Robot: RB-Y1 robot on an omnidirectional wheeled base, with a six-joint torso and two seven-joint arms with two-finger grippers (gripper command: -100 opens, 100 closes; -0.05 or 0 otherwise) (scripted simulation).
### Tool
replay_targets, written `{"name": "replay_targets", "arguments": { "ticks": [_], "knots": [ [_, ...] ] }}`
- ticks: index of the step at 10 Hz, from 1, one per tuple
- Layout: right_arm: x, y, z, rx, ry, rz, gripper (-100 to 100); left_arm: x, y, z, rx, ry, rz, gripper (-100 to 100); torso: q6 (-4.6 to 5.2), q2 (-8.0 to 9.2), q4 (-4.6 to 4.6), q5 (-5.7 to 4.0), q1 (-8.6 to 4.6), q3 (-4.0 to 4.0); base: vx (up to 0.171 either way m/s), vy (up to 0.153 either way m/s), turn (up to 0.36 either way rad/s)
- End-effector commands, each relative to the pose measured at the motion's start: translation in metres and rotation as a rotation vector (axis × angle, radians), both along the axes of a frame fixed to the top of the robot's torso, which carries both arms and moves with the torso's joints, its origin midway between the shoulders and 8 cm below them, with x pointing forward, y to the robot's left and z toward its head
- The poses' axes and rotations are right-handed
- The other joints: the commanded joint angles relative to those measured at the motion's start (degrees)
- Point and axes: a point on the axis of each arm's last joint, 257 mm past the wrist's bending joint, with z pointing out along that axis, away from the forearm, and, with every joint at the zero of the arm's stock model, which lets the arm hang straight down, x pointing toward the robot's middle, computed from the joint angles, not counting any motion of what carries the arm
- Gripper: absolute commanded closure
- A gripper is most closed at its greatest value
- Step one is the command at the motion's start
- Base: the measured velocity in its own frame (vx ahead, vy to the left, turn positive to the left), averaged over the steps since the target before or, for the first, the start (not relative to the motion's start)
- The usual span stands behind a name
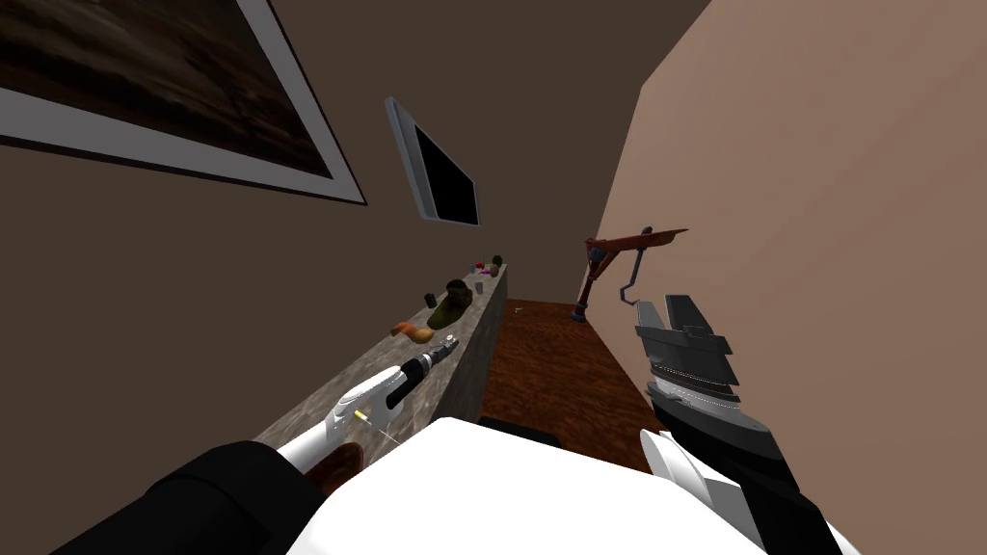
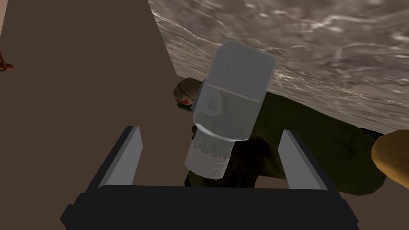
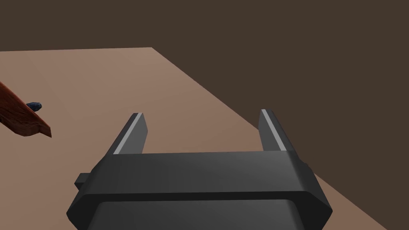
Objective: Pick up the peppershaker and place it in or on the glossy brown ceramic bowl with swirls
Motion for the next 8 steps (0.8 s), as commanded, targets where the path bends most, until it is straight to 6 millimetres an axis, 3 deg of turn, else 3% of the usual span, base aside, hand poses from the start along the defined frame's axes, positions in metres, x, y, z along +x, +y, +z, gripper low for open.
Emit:
{"name": "replay_targets", "arguments": {
  "ticks": [1, 3, 4, 8],
  "knots": [
    [0.0, 0.0, 0.0, 0.0, 0.0, 0.0, 0, 0.0029, 0.004, -0.0043, 0.0, -0.002, 0.01, -100, 0.0, 0.0, 0.0, 0.0, 0.0, 0.0, 0.03, -0.012, -0.07],
    [0.0, 0.0, 0.0, 0.0, 0.0, 0.0, 0, 0.0037, 0.0054, -0.0052, 0.0, -0.002, 0.014, -100, 0.02, -0.09, -0.02, -0.02, -0.08, -0.05, 0.037, -0.01, -0.049],
    [0.0, 0.0, 0.0, 0.0, 0.0, 0.0, 0, 0.004, 0.0057, -0.0054, 0.0, -0.003, 0.013, 100, 0.0, -0.02, -0.01, -0.02, -0.06, -0.01, 0.0, 0.0, 0.0],
    [0.0, 0.0, 0.0, 0.0, 0.0, 0.0, 0, 0.0044, 0.006, -0.0047, 0.005, -0.004, 0.011, 100, -0.03, 0.07, 0.0, 0.06, 0.02, 0.04, 0.0, 0.0, 0.0]
  ]
}}
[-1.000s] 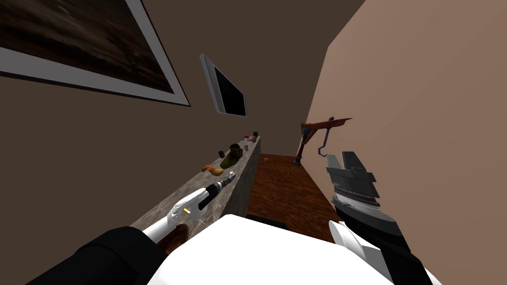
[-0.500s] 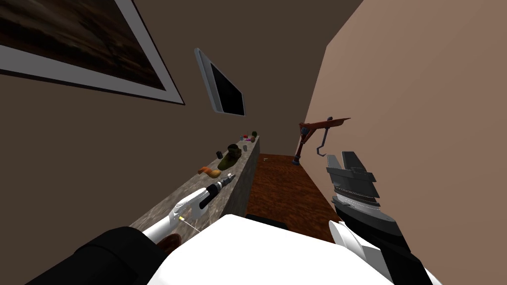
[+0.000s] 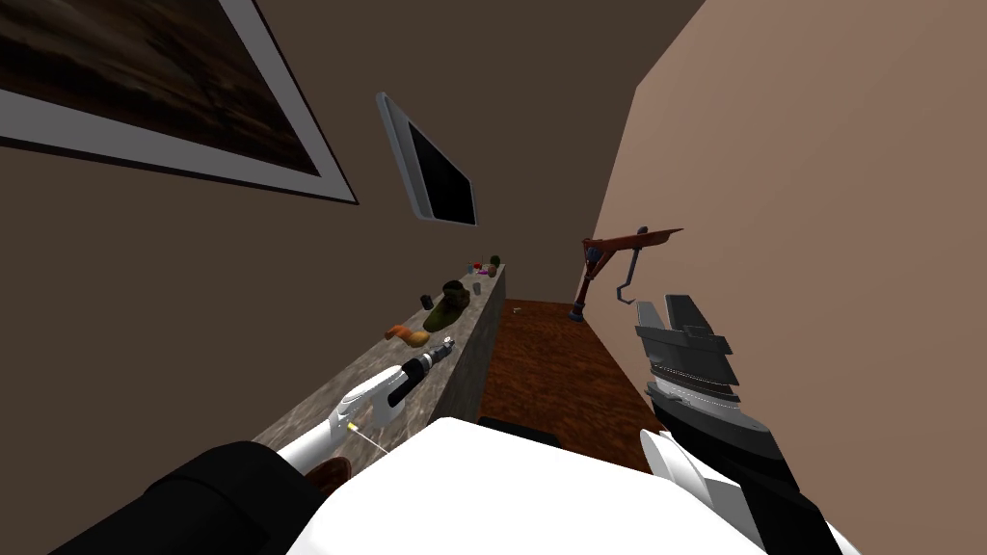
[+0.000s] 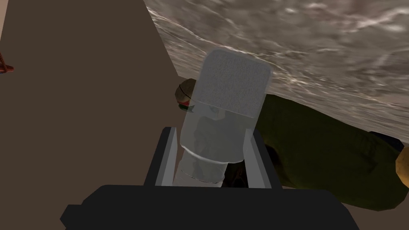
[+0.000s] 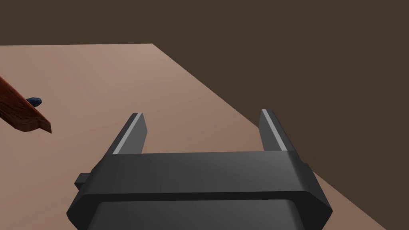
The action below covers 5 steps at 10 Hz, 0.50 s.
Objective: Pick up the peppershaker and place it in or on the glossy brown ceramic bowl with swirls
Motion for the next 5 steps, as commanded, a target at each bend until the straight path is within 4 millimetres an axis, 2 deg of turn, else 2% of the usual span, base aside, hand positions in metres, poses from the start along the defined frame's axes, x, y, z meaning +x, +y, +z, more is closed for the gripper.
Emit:
{"name": "replay_targets", "arguments": {
  "ticks": [1, 2, 3, 4, 5],
  "knots": [
    [0.0, 0.0, 0.0, 0.0, 0.0, 0.0, 0, 0.0, 0.0, 0.0, 0.0, 0.0, 0.0, 0, 0.0, 0.0, 0.0, 0.0, 0.0, 0.0, 0.0, 0.0, 0.0],
    [0.0, 0.0, 0.0, 0.0, 0.0, 0.0, 0, -0.004, -0.005, 0.004, -0.005, 0.004, -0.01, 100, 0.0, 0.0, 0.0, 0.0, 0.0, 0.0, -0.037, 0.012, 0.101],
    [0.0, 0.0, 0.0, 0.0, 0.0, 0.0, 0, -0.001, -0.003, 0.002, -0.002, 0.001, -0.007, 100, -0.07, 0.14, 0.01, 0.0, 0.05, 0.07, -0.024, 0.006, 0.03],
    [0.0, 0.0, 0.0, 0.0, 0.0, 0.0, 0, -0.001, -0.003, 0.002, -0.002, 0.002, -0.007, 0, -0.02, 0.12, 0.02, 0.01, 0.04, 0.07, 0.0, 0.0, 0.0],
    [0.0, 0.0, 0.0, 0.0, 0.0, 0.0, 0, 0.006, -0.006, 0.018, 0.045, -0.037, -0.052, 100, -0.02, 0.05, 0.01, 0.0, 0.02, 0.03, -0.036, -0.02, 0.059]
  ]
}}
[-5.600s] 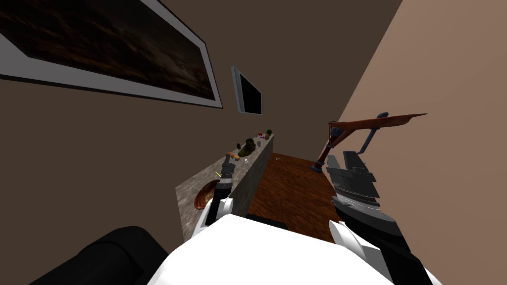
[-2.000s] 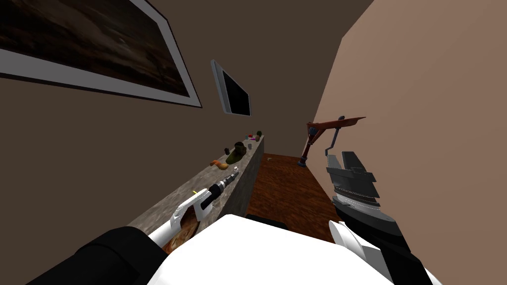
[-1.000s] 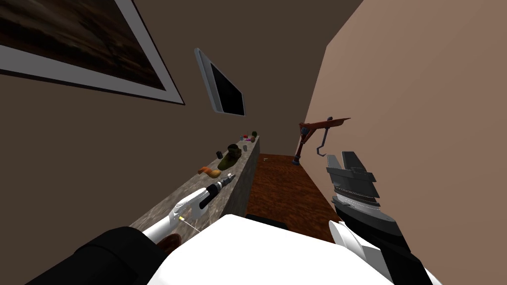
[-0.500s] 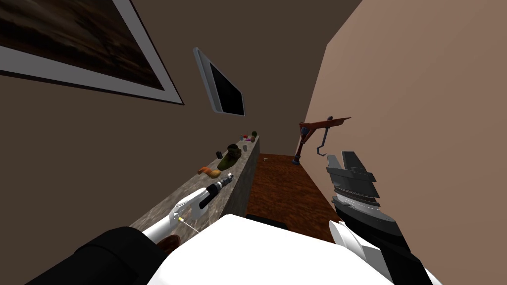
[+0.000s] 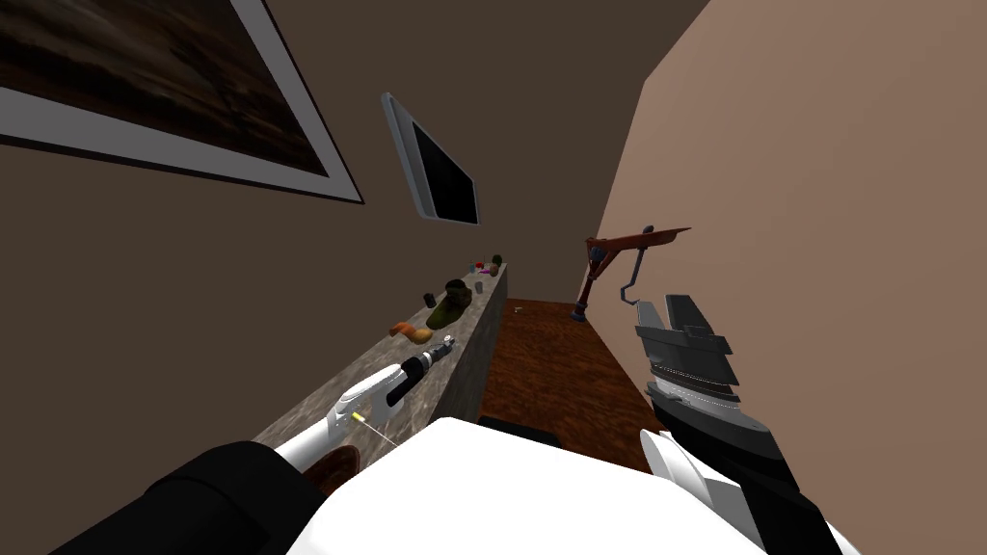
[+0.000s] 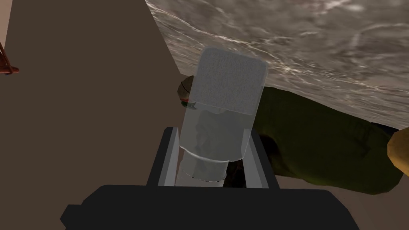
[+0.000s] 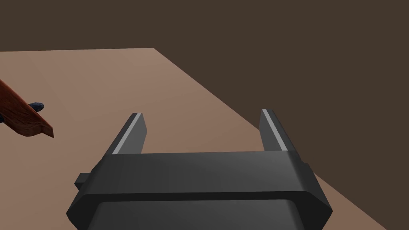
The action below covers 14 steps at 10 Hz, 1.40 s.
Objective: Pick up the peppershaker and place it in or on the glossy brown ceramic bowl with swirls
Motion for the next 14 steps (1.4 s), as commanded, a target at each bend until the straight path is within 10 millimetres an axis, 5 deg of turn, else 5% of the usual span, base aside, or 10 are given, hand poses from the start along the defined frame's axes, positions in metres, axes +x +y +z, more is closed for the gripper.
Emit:
{"name": "replay_targets", "arguments": {
  "ticks": [1, 8, 14],
  "knots": [
    [0.0, 0.0, 0.0, 0.0, 0.0, 0.0, 0, 0.008, -0.003, 0.016, 0.049, -0.041, -0.047, 100, 0.0, 0.0, 0.0, 0.0, 0.0, 0.0, -0.062, -0.033, 0.059],
    [0.0, 0.0, 0.0, 0.0, 0.0, 0.0, 0, 0.032, 0.006, 0.079, 0.223, -0.139, -0.168, 100, 0.06, 0.59, 0.17, -0.06, -0.01, 0.37, -0.131, -0.012, 0.017],
    [0.0, 0.0, 0.0, 0.0, 0.0, 0.0, 0, 0.034, 0.019, 0.097, 0.207, -0.107, -0.144, 100, 0.05, 0.54, 0.15, -0.01, 0.16, 0.34, -0.139, 0.02, -0.034]
  ]
}}
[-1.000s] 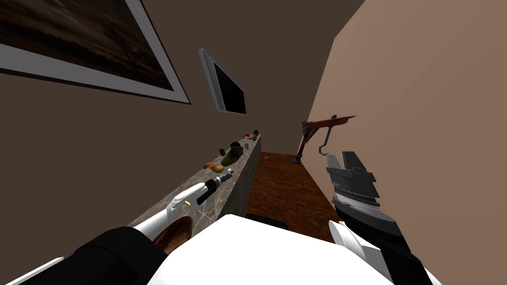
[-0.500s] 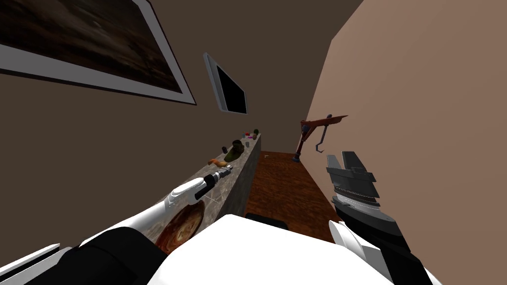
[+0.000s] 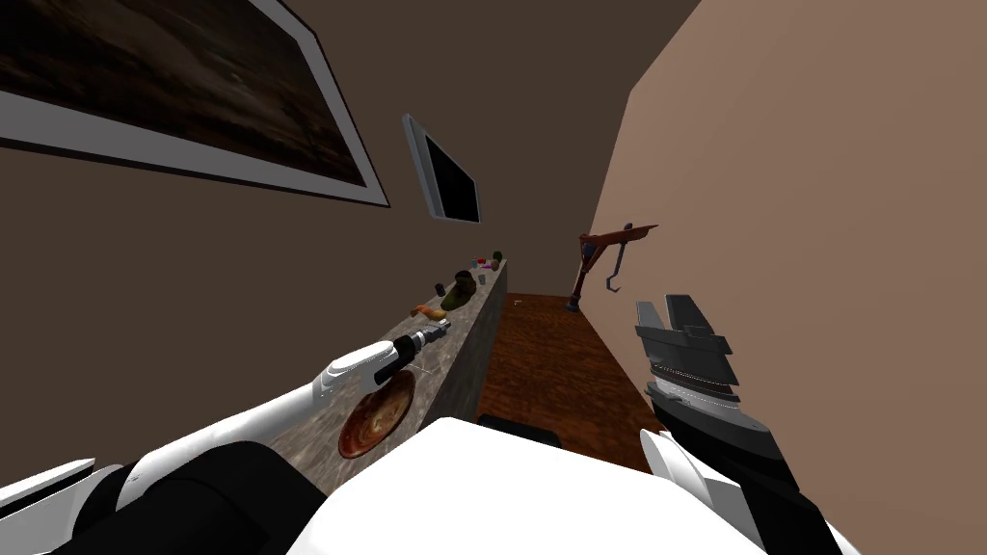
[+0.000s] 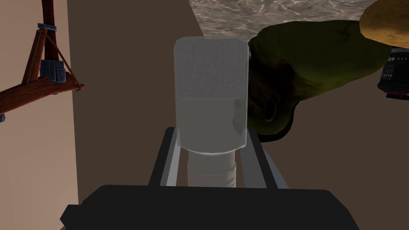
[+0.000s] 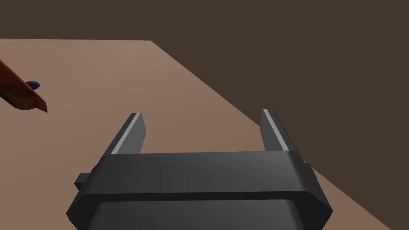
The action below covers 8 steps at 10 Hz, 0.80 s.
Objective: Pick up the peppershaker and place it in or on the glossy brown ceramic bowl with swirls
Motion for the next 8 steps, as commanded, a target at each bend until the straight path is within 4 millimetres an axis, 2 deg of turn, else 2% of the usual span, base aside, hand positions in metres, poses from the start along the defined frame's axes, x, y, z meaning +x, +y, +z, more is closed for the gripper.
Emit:
{"name": "replay_targets", "arguments": {
  "ticks": [1, 8],
  "knots": [
    [0.0, 0.0, 0.0, 0.0, 0.0, 0.0, 0, 0.0, 0.005, 0.005, -0.018, 0.016, 0.019, 100, 0.0, 0.0, 0.0, 0.0, 0.0, 0.0, -0.206, 0.039, -0.05],
    [0.0, 0.0, 0.0, 0.0, 0.0, 0.0, 0, -0.002, 0.026, 0.022, -0.116, 0.09, 0.13, 100, -0.16, 0.39, 0.09, 0.07, 0.1, 0.23, -0.23, 0.041, -0.054]
  ]
}}
